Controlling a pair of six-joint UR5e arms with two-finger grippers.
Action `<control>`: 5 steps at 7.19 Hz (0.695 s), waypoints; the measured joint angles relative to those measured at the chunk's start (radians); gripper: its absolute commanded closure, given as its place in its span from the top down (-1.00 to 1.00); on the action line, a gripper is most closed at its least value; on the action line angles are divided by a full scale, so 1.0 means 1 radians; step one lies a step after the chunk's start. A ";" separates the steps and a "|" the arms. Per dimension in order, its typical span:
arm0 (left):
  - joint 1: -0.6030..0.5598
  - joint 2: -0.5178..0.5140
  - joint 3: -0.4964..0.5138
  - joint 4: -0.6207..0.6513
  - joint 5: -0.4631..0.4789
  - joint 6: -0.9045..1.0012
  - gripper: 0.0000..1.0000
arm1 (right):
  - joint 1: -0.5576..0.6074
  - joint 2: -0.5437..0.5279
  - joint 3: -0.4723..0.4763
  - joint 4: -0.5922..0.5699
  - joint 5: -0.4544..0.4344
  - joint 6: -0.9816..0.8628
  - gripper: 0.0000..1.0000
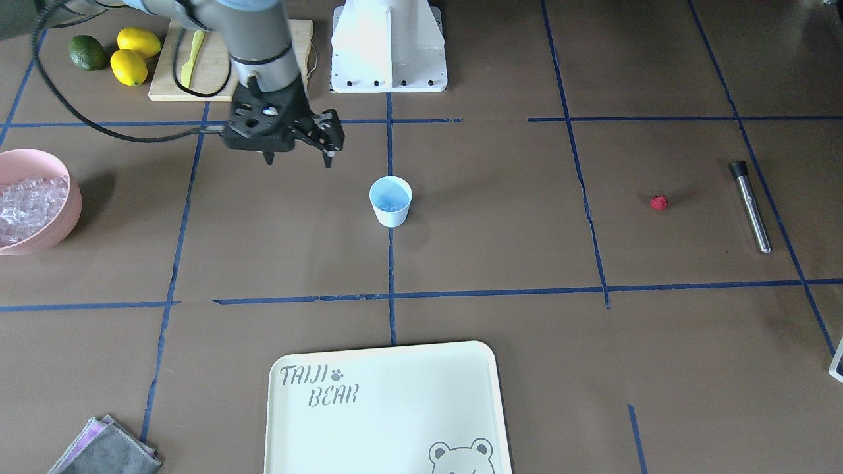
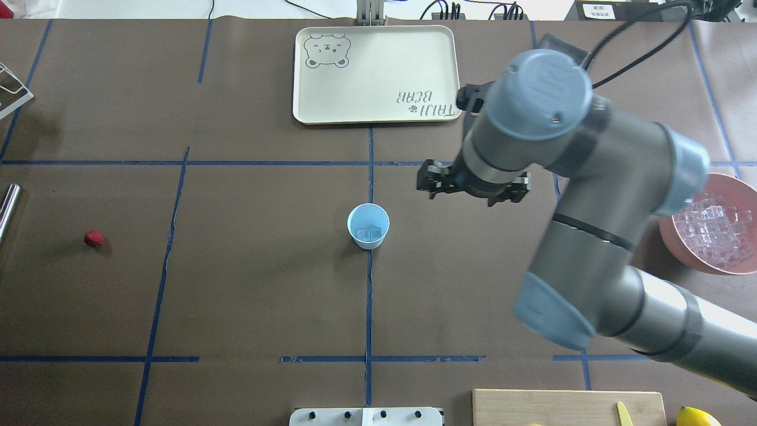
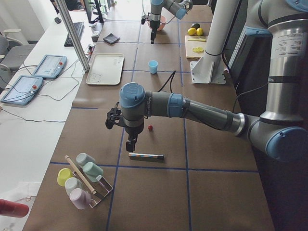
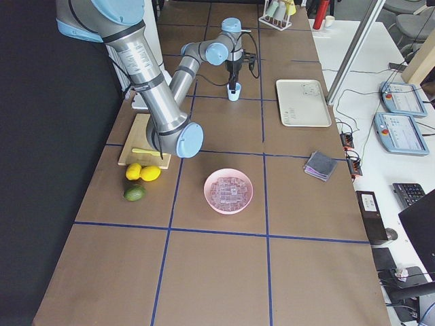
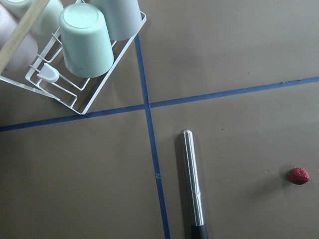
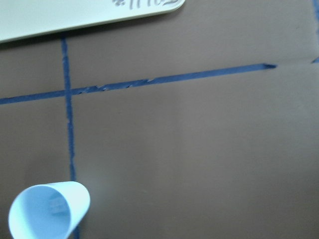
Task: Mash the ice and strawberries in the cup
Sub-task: 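Move the right gripper back to the pink ice bowl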
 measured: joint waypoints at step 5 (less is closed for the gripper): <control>0.000 0.002 -0.030 0.008 0.000 -0.008 1.00 | 0.347 -0.611 0.165 0.279 0.177 -0.530 0.98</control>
